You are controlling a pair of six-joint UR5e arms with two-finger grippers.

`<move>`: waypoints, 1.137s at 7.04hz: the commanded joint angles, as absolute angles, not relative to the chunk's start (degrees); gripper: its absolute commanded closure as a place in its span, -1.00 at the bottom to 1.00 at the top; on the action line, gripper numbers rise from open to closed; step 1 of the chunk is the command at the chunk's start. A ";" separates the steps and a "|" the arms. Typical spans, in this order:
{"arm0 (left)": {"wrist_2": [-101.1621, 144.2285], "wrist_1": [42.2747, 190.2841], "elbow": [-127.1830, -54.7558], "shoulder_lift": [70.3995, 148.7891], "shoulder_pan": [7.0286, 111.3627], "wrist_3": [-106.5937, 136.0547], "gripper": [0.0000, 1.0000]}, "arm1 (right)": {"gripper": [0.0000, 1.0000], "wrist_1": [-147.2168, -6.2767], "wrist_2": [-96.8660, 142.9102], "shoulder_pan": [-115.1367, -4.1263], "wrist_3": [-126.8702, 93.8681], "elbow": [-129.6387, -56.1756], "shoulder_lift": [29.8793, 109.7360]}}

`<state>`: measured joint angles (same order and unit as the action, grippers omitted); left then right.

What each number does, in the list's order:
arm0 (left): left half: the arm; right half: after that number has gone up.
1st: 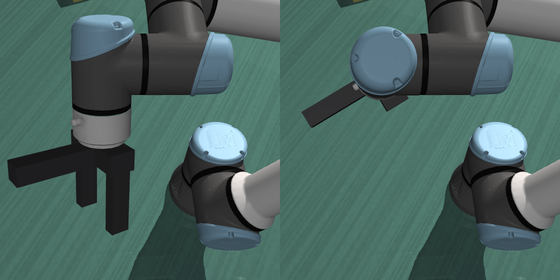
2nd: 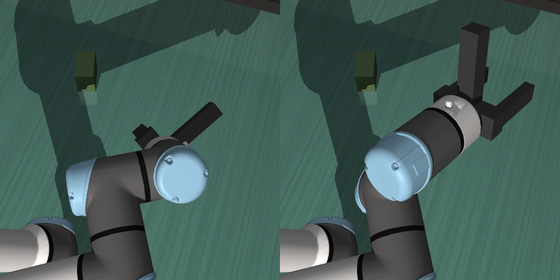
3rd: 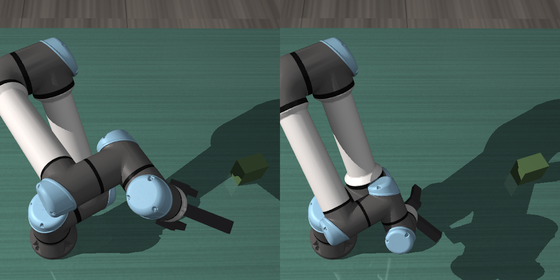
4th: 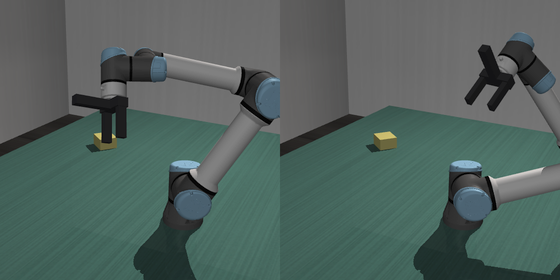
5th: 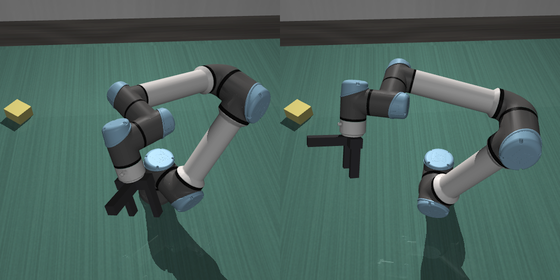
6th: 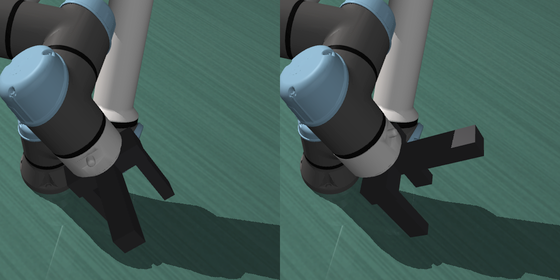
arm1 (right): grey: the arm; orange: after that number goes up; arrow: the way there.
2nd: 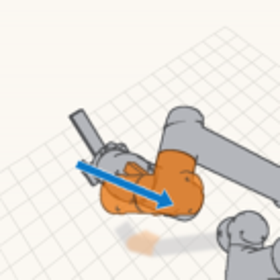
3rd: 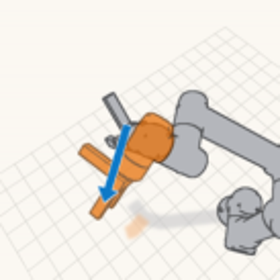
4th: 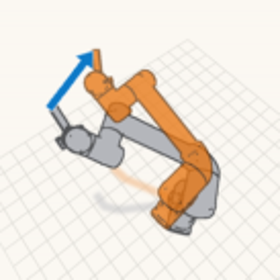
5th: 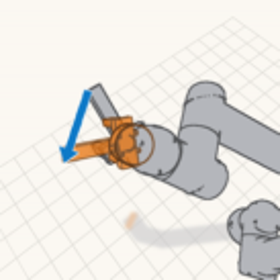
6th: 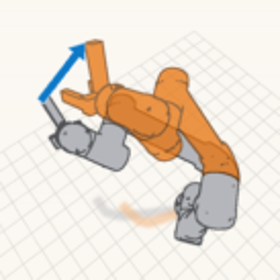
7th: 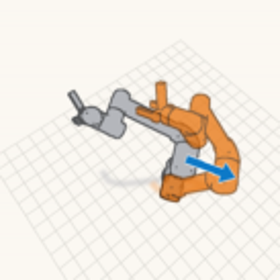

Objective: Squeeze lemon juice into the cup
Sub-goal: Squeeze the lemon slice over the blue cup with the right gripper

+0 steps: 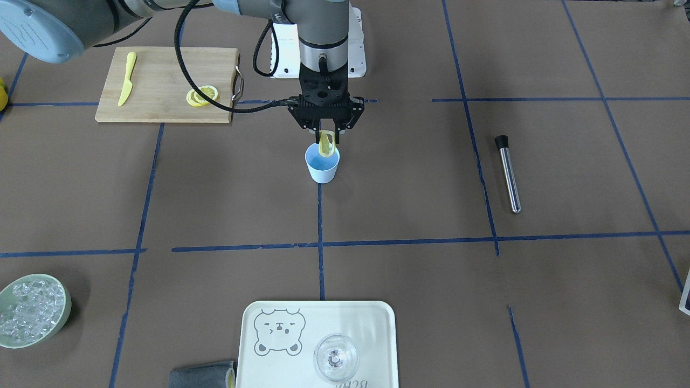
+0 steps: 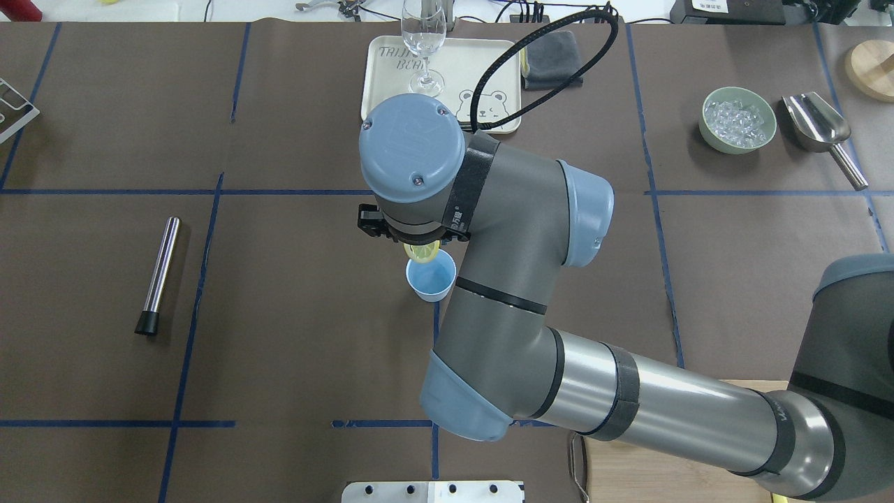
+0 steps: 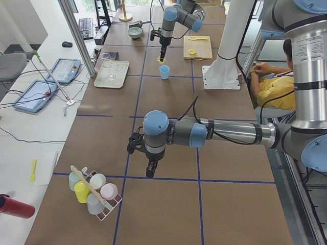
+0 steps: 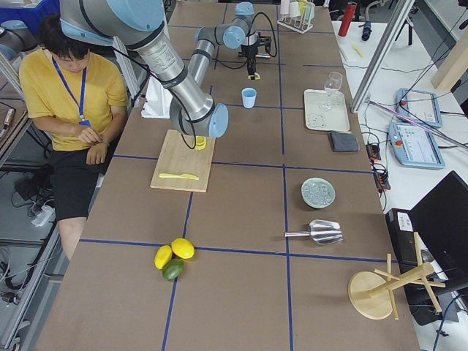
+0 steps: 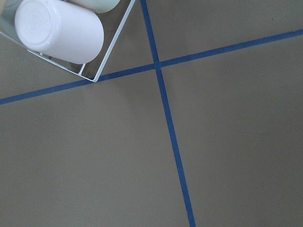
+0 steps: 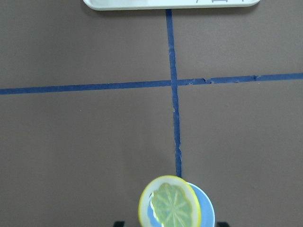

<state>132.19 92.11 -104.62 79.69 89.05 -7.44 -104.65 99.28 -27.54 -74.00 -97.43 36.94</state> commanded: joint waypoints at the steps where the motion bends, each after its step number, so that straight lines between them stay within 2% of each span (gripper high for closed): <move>1: 132.19 92.11 -104.59 79.54 89.03 -7.47 -1.00 | -1.00 -104.76 99.49 -27.60 -74.00 -98.17 37.18; 4: 132.27 92.02 -104.59 79.54 89.03 -7.12 -1.00 | -1.00 -107.82 101.50 -28.55 -70.61 -107.27 43.39; 5: 131.75 92.11 -105.29 79.72 89.03 -7.47 -1.00 | -1.00 -108.10 103.34 -31.70 -66.23 -110.27 47.16; 8: 128.96 93.60 -106.78 82.34 88.95 -7.30 -1.00 | -1.00 -107.84 115.44 -46.43 -44.12 -111.62 54.72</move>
<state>130.80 92.87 -106.06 80.88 88.98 -7.50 -107.95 110.25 -39.84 -53.86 -110.91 51.05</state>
